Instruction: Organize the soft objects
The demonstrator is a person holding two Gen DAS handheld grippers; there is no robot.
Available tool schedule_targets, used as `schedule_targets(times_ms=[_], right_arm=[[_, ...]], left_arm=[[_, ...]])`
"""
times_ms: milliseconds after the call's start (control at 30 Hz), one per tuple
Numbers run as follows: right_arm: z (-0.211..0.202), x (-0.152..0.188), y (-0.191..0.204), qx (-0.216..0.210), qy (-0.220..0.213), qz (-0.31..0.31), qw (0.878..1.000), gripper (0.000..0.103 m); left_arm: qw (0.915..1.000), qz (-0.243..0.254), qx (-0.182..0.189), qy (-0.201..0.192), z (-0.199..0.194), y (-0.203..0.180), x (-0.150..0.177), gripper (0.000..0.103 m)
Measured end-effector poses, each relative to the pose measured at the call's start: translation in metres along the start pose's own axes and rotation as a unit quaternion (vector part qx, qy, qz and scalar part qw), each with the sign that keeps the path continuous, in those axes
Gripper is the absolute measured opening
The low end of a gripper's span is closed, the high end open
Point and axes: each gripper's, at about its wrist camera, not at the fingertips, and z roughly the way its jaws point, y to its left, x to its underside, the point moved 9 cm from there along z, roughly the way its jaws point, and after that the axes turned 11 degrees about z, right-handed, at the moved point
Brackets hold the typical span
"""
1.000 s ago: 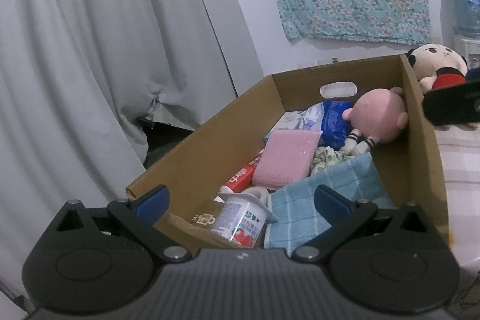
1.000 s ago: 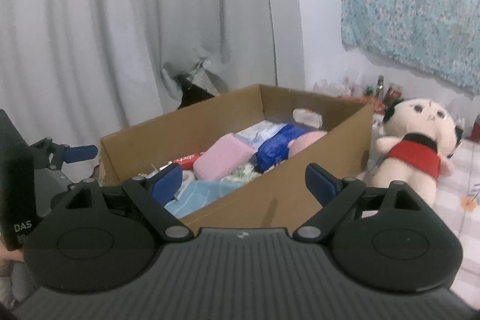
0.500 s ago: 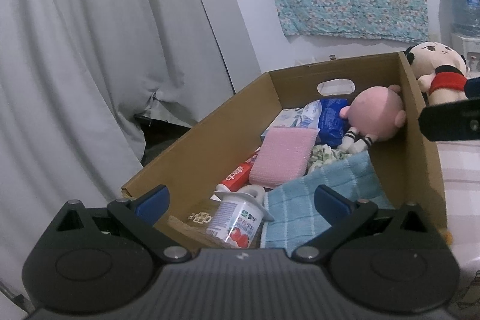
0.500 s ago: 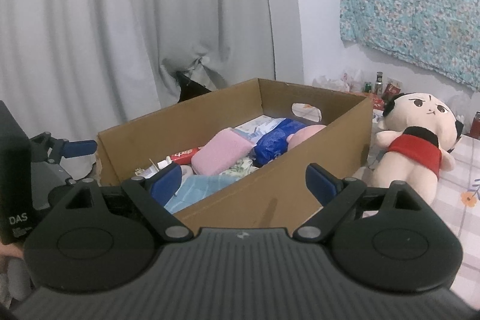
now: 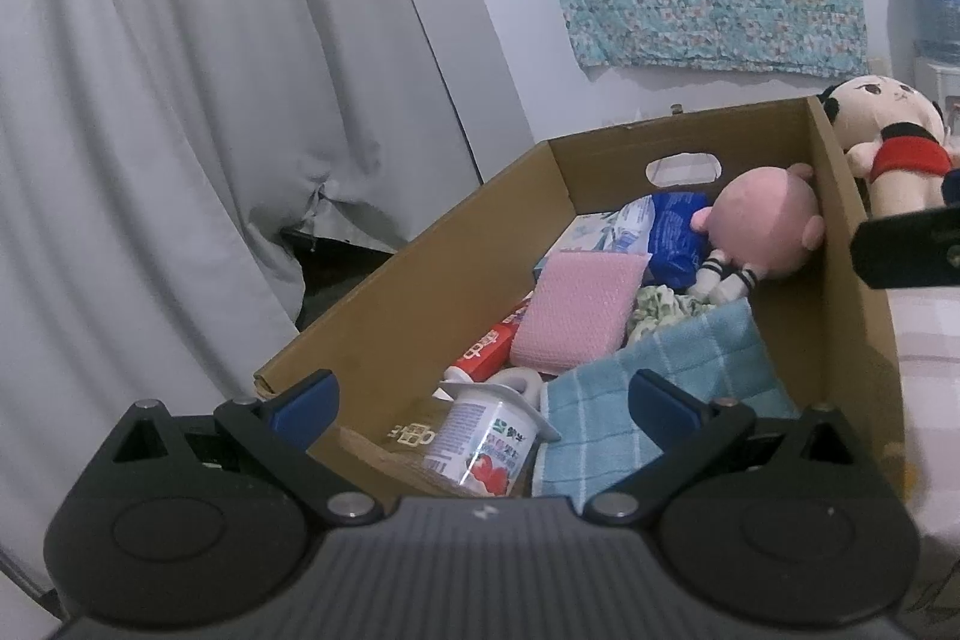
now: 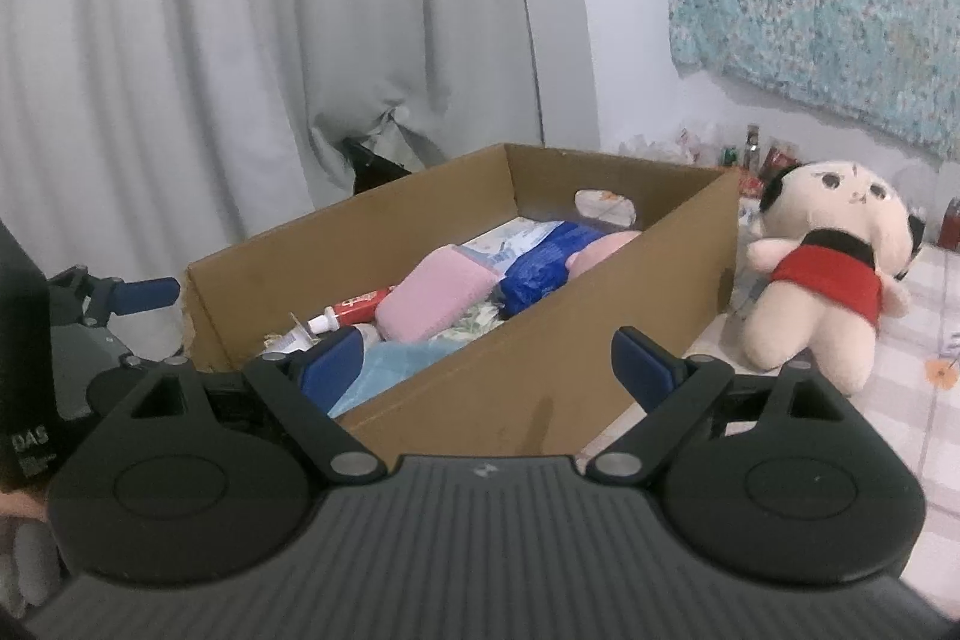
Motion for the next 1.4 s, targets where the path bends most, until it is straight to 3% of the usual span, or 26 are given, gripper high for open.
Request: schedule_targets(times_ms=[400,1400], right_arm=[[-0.008,-0.002,0.011,-0.008,-0.012,-0.018,1.0,0.091],[0.001,0.004,0.011,-0.005,0.0,-0.02,1.0,0.091]], left_arm=[[0.9999,0.002,-0.011,0.006,-0.002,0.003,0.002,0.103],[0.9993,-0.032,0.013,0.01,0.004,0.006,0.004,0.103]])
